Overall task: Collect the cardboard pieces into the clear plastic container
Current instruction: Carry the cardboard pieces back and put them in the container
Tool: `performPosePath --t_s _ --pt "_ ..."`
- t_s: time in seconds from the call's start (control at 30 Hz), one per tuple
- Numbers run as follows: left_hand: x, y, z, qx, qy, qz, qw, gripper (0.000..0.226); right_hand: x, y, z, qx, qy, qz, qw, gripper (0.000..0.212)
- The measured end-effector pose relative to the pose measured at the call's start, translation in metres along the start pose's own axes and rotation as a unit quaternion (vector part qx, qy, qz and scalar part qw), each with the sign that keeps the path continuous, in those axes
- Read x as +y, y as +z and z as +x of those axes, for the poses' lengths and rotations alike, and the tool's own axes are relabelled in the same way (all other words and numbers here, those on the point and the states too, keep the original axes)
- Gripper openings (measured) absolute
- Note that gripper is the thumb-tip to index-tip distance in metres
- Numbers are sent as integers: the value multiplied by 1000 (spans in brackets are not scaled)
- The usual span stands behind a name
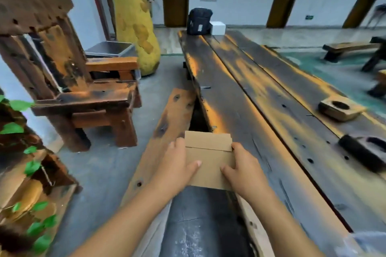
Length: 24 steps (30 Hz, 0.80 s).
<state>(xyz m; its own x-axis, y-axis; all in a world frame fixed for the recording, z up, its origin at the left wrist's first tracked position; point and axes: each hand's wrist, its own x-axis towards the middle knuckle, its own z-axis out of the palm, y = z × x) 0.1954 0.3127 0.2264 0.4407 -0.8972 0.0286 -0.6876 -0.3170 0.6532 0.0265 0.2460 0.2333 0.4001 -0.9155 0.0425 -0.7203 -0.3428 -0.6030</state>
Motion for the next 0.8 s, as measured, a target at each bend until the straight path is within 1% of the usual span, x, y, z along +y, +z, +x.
performPosePath --t_s 0.13,0.27,0.4,0.5,0.57,0.7,0.8 --pt "17 23 30 -35 65 12 997 43 16 -11 7 40 80 -9 996 42" --pt "23 29 69 -75 123 13 989 46 19 -12 22 72 146 -15 986 37" --pt "26 32 101 -98 170 8 980 45 19 -9 37 111 184 -17 976 39" --pt "28 38 118 -122 200 0 972 46 25 -4 41 142 212 -21 967 34" --pt "31 45 127 -140 224 -6 964 47 32 -2 41 160 242 -18 957 35" --pt "44 61 132 -170 259 -8 951 47 46 -3 32 180 284 -11 942 43" --pt "61 78 130 -193 290 -2 937 47 56 -13 16 189 316 -20 930 41"
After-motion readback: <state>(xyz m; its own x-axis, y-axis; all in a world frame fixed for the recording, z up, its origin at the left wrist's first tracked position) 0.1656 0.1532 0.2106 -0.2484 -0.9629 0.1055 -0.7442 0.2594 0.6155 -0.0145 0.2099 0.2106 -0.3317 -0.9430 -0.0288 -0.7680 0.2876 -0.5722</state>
